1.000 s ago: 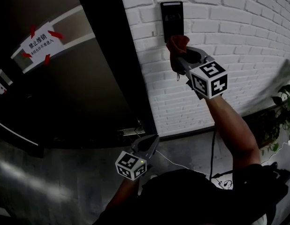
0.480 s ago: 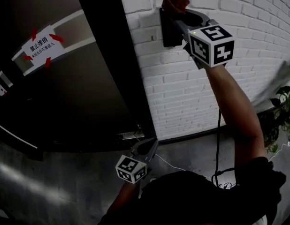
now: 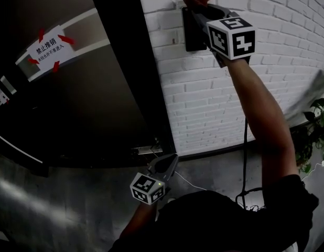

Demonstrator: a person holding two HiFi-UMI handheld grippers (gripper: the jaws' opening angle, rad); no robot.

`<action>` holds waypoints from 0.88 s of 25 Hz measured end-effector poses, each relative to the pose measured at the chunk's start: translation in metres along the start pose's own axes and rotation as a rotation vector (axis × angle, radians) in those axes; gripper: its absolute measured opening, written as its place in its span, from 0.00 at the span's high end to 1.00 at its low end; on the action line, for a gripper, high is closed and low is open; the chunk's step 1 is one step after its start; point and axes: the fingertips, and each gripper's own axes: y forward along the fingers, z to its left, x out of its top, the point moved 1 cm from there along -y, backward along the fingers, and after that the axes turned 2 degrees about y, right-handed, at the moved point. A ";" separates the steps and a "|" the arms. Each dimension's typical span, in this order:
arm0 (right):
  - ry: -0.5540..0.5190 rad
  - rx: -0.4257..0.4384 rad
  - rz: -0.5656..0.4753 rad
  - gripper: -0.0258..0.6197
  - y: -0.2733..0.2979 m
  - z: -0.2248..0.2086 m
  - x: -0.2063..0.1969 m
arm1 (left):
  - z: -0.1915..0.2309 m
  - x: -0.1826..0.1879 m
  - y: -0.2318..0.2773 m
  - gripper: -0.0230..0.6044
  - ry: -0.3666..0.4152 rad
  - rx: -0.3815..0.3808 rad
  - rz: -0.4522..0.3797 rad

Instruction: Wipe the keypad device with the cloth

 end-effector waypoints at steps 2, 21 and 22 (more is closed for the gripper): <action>-0.007 0.005 0.009 0.87 -0.001 0.002 -0.004 | -0.001 0.001 0.001 0.94 0.002 -0.003 0.001; 0.010 0.029 0.073 0.87 -0.014 0.018 -0.057 | -0.001 0.001 0.005 0.94 0.007 -0.016 0.011; 0.013 0.030 0.078 0.87 -0.015 0.019 -0.061 | -0.001 0.000 0.005 0.94 0.006 -0.016 0.011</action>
